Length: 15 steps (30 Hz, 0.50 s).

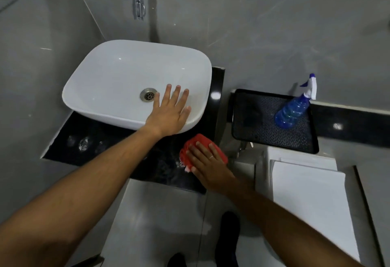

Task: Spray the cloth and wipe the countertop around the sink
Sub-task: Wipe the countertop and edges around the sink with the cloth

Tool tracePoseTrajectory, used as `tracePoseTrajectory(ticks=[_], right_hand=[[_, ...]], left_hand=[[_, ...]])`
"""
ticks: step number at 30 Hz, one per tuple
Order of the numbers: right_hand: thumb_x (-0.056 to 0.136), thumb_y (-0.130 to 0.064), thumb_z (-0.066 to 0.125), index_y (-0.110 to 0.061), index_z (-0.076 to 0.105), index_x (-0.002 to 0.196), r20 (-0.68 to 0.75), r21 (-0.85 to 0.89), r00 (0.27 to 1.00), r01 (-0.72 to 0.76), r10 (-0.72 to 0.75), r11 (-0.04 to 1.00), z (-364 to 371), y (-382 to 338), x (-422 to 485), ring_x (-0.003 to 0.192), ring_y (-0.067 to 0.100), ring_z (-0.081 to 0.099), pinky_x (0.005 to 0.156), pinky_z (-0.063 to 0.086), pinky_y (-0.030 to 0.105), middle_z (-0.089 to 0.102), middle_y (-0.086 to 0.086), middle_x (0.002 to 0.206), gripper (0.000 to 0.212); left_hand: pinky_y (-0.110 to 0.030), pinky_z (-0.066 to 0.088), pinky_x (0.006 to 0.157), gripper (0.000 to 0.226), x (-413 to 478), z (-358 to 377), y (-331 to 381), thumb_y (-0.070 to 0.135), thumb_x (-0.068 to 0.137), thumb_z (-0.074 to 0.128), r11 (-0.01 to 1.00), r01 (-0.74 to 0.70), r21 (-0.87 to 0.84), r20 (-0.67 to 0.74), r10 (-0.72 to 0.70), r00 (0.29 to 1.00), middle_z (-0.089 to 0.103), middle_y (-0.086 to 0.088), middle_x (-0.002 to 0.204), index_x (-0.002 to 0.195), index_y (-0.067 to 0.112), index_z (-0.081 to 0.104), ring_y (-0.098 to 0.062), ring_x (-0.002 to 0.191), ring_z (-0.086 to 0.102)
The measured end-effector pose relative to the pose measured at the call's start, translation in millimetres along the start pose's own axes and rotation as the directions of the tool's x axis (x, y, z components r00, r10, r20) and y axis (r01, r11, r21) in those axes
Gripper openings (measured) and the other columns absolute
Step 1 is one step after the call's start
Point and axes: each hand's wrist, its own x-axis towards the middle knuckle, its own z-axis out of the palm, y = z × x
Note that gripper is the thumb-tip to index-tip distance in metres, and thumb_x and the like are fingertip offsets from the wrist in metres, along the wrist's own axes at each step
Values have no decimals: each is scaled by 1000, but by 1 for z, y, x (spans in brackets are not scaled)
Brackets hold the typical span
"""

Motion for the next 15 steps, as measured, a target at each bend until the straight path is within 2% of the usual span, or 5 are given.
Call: tracePoseTrajectory(ticks=[2, 5, 9, 12, 15], right_hand=[[105, -38, 25, -18, 31, 153, -9, 20, 1000, 18, -17, 1000, 14, -20, -23, 153, 27, 15, 120, 12, 53, 33, 5, 161, 52], [107, -41, 20, -21, 21, 157, -17, 33, 1000, 2, -2, 999, 31, -43, -47, 155, 24, 7, 121, 10, 52, 21, 2, 165, 54], [106, -39, 20, -21, 17, 157, -36, 46, 999, -38, 40, 998, 31, -52, -52, 155, 25, 4, 122, 11, 53, 12, 1, 167, 55], [105, -38, 23, -18, 19, 157, -79, 174, 965, -232, 249, 957, 30, -67, -45, 155, 27, 5, 121, 16, 55, 11, 4, 167, 56], [104, -37, 24, -17, 10, 157, -64, 400, 861, -441, 505, 804, 30, -78, -30, 154, 30, -7, 124, 10, 54, 0, 8, 167, 58]], left_hand=[[-58, -6, 120, 75, 2, 1, 0, 59, 91, -8, 1000, 6, 1, 26, -6, 1000, -7, -4, 169, 158, 26, -6, -28, 153, -17], [-59, -5, 121, 78, 3, 1, -1, 60, 88, -12, 1000, -17, 7, 55, 16, 998, -8, -4, 169, 158, 26, -7, -28, 153, -19], [-56, -6, 121, 77, 5, 1, 0, 59, 90, -9, 998, -63, 12, 69, 62, 996, -8, -5, 169, 158, 24, -8, -27, 153, -19], [-54, -6, 121, 75, 6, 5, 3, 59, 92, -6, 997, -75, 9, 53, 74, 996, -8, -5, 169, 158, 23, -7, -26, 153, -17], [-52, -6, 121, 74, 7, 7, 8, 61, 93, -6, 995, -100, 9, 31, 99, 995, -9, -4, 169, 158, 25, -8, -25, 154, -17]])
